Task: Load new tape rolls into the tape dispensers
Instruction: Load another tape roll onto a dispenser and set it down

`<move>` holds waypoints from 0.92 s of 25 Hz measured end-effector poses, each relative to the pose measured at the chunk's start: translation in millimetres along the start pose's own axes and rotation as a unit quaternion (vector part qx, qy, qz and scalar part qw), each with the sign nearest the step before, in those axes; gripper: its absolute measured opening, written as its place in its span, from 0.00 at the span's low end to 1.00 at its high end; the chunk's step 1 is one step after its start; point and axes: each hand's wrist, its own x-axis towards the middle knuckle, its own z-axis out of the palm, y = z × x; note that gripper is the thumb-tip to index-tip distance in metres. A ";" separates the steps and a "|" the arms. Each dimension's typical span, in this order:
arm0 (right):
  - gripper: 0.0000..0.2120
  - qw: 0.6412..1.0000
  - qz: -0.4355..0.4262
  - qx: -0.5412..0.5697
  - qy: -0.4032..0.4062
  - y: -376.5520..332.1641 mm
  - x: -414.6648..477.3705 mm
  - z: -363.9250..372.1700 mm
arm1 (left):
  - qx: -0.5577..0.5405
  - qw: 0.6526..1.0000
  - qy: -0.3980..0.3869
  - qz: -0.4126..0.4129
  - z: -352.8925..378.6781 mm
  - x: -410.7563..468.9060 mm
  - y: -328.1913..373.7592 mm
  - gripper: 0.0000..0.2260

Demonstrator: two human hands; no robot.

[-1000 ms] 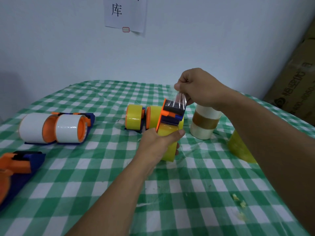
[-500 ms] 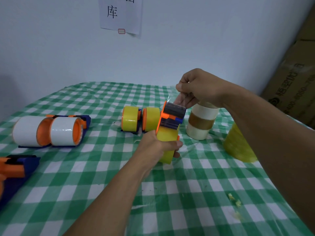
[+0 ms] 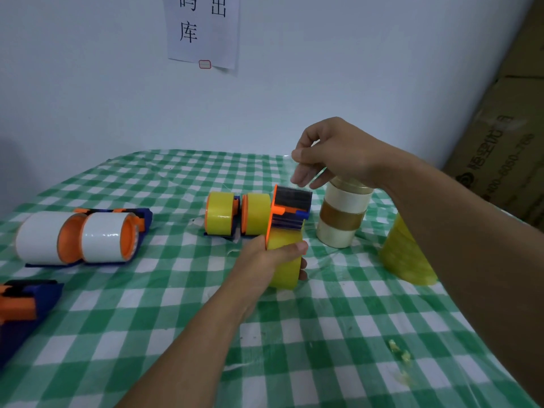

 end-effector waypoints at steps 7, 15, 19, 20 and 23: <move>0.07 0.999 -0.005 -0.038 0.003 -5.8 -0.8 -0.9 | -0.031 0.999 0.003 -0.008 1.3 0.2 -0.8 0.09; 0.16 0.995 0.006 -0.098 -0.008 -9.8 -0.6 1.1 | -0.024 1.000 -0.013 0.004 -2.4 2.6 -0.7 0.09; 0.16 0.996 0.009 -0.084 0.006 -4.0 -0.1 -3.1 | -0.024 1.000 -0.017 0.006 -3.9 3.5 -0.7 0.11; 0.15 0.997 0.013 -0.071 0.005 -2.6 -0.4 -4.4 | -0.023 1.000 -0.018 0.005 -4.1 3.3 -0.9 0.10; 0.12 0.999 0.023 -0.030 -0.003 0.8 -2.3 -3.6 | -0.018 0.999 -0.024 0.010 -6.1 3.0 -1.7 0.09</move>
